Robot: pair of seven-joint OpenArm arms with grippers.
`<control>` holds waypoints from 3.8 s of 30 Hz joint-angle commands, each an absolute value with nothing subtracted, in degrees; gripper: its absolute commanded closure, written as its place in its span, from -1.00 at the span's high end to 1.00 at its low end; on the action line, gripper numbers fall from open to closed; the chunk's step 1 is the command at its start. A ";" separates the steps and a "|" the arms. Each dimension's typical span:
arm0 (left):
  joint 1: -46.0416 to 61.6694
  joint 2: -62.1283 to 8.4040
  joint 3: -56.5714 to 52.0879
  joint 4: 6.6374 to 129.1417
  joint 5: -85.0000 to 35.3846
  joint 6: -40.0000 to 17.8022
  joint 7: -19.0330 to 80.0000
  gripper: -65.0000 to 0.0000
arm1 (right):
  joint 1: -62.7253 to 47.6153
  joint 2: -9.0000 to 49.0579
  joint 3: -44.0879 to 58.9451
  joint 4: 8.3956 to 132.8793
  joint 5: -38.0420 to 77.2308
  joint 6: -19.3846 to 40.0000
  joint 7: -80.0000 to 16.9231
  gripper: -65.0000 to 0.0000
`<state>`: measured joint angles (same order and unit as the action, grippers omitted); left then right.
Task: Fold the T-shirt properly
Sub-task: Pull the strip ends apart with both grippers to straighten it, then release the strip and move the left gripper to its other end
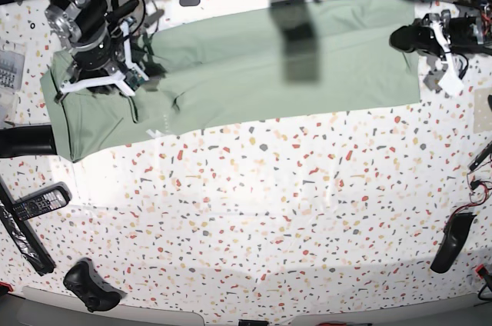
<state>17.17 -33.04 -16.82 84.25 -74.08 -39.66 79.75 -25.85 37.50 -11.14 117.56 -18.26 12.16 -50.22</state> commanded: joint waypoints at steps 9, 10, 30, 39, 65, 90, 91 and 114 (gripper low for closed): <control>16.99 -34.33 -17.21 85.17 -75.05 -40.00 79.46 -1.00 | -25.58 38.44 -7.64 118.65 -28.25 -3.40 -55.16 -0.10; 16.97 -34.33 -17.21 85.17 -75.07 -40.00 79.37 -1.00 | -25.58 38.44 -6.59 118.65 -28.58 -4.69 -55.11 -0.10; 16.99 -28.58 -19.94 91.57 -72.69 -40.00 72.75 -1.00 | -25.58 33.08 -0.12 117.58 3.44 3.18 -35.22 -0.11; 16.99 -27.16 -20.08 91.61 -66.46 -40.00 67.29 -1.00 | -25.21 30.94 -0.12 106.24 3.25 3.31 -34.04 -0.11; 21.17 -12.91 -20.05 91.59 -46.35 -40.00 58.52 -0.49 | -17.93 24.18 -0.12 92.62 3.77 8.10 -33.87 -0.11; 5.08 -22.11 -14.90 68.27 -7.86 -30.79 44.38 -0.49 | -17.93 8.82 -0.12 92.62 14.33 10.04 -37.54 -0.11; 3.29 -22.11 -13.56 66.85 -7.22 -30.81 43.77 -0.49 | -17.93 8.64 -0.12 92.62 14.61 10.15 -37.54 -0.11; -10.48 -34.92 0.80 83.48 -26.02 -20.99 55.83 -0.49 | -17.93 8.40 -0.12 92.62 16.71 10.81 -37.43 -0.11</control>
